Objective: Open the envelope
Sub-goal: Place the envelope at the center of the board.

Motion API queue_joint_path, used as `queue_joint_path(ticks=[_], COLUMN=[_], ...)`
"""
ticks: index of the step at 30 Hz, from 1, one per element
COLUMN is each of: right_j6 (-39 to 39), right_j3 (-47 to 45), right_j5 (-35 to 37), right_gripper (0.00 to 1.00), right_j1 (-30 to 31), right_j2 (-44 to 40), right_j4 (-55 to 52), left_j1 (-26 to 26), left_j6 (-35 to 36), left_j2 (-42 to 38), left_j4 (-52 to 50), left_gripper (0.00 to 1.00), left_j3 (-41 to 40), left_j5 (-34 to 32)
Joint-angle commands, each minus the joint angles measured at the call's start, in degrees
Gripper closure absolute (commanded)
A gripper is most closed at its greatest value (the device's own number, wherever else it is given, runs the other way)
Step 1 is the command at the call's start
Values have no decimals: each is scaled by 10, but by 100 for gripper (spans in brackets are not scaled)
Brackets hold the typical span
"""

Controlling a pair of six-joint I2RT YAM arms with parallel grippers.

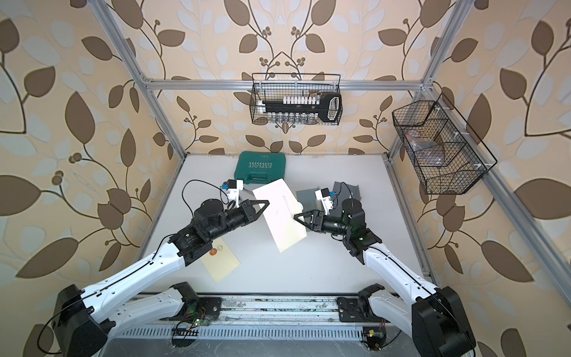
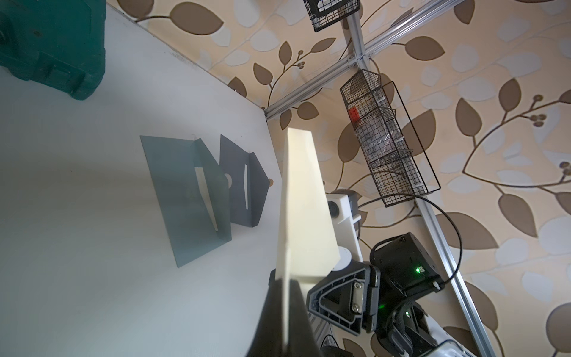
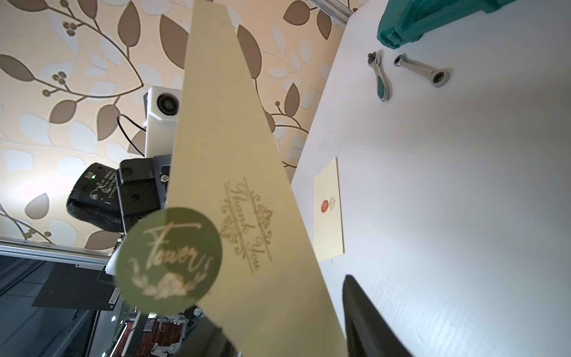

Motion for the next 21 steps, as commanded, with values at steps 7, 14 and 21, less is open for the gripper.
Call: queue_joint_path(ticks=[7,14,21], right_j6=[27,-1,-7], right_j3=[-6,-1,-2], right_j5=[-59,-49,-39], right_gripper=[52,53,58], right_j1=[-16,0,-1], right_j2=[35,24,29], right_j4=[51,25,19], left_j1=[8,11,14], left_j6=[-6,-23,-20], left_j2=[-15,-4,-23], left_j4=[28,61,45], left_gripper=[100,100,100], left_j3=[24,22,25], left_j5=[9,23,19])
